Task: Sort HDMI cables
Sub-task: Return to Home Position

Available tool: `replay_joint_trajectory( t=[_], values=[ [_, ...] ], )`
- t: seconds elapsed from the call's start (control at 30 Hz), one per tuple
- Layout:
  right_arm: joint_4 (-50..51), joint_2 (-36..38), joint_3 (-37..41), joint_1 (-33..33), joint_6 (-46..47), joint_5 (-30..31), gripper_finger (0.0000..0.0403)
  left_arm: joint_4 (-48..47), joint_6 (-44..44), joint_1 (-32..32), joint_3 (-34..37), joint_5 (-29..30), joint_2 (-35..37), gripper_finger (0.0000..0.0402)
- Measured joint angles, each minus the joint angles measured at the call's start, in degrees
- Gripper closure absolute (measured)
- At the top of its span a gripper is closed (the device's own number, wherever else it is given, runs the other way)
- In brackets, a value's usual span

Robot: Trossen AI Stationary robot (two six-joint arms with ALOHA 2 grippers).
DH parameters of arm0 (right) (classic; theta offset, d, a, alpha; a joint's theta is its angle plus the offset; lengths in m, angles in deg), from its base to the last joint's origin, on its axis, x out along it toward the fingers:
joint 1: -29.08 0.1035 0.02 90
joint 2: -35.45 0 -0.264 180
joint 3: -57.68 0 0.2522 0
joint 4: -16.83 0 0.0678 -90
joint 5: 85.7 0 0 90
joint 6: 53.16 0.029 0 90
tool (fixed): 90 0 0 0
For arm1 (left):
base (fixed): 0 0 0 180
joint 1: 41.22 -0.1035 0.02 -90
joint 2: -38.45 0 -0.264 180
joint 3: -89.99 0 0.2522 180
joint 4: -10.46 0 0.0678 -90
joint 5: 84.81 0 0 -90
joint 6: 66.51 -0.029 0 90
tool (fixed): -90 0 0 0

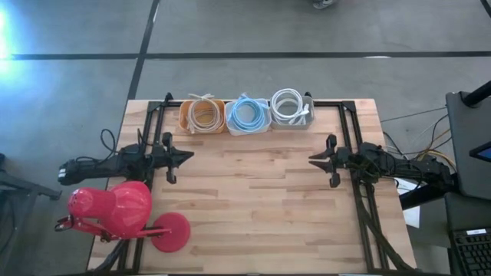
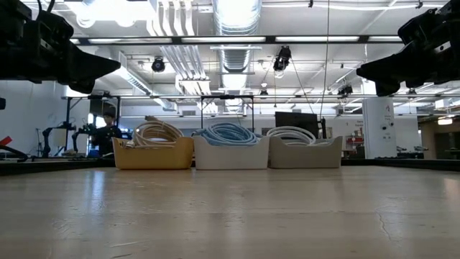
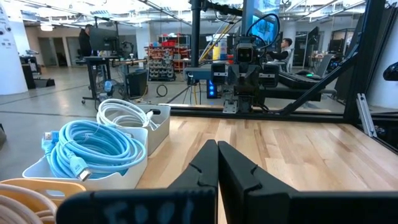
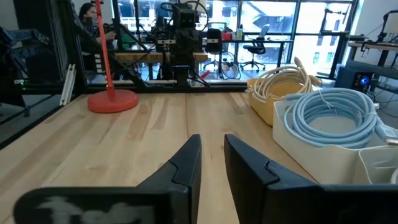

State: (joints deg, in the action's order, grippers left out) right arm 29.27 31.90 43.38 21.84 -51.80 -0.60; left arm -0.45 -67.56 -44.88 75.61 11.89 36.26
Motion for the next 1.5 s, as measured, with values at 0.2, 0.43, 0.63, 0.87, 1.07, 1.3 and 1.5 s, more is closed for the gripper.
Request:
replay_joint_trajectory(
  t=[0.2,0.43,0.63,0.87,1.07,1.3,1.5],
  values=[
    [0.0,0.0,0.0,0.0,0.0,0.0,0.0336,0.0,0.0,0.0,0.0,0.0,0.0,0.0399],
    [0.0,0.0,0.0,0.0,0.0,0.0,0.0323,0.0,0.0,0.0,0.0,0.0,0.0,0.0399],
    [0.0,0.0,0.0,0.0,0.1,0.0,0.0316,0.0,0.0,0.0,0.0,0.0,0.0,0.0399],
    [0.0,0.0,0.0,0.0,0.0,0.0,0.0326,0.0,0.0,0.0,0.0,0.0,0.0,0.0399],
    [0.0,0.0,0.0,0.0,0.1,0.0,0.0337,0.0,0.0,0.0,0.0,0.0,0.0,0.0399],
    [0.0,0.0,0.0,0.0,0.0,0.0,0.0336,0.0,0.0,0.0,0.0,0.0,0.0,0.0399],
    [0.0,0.0,0.0,0.0,0.1,0.0,0.0326,0.0,0.0,0.0,0.0,0.0,0.0,0.0399]
  ],
)
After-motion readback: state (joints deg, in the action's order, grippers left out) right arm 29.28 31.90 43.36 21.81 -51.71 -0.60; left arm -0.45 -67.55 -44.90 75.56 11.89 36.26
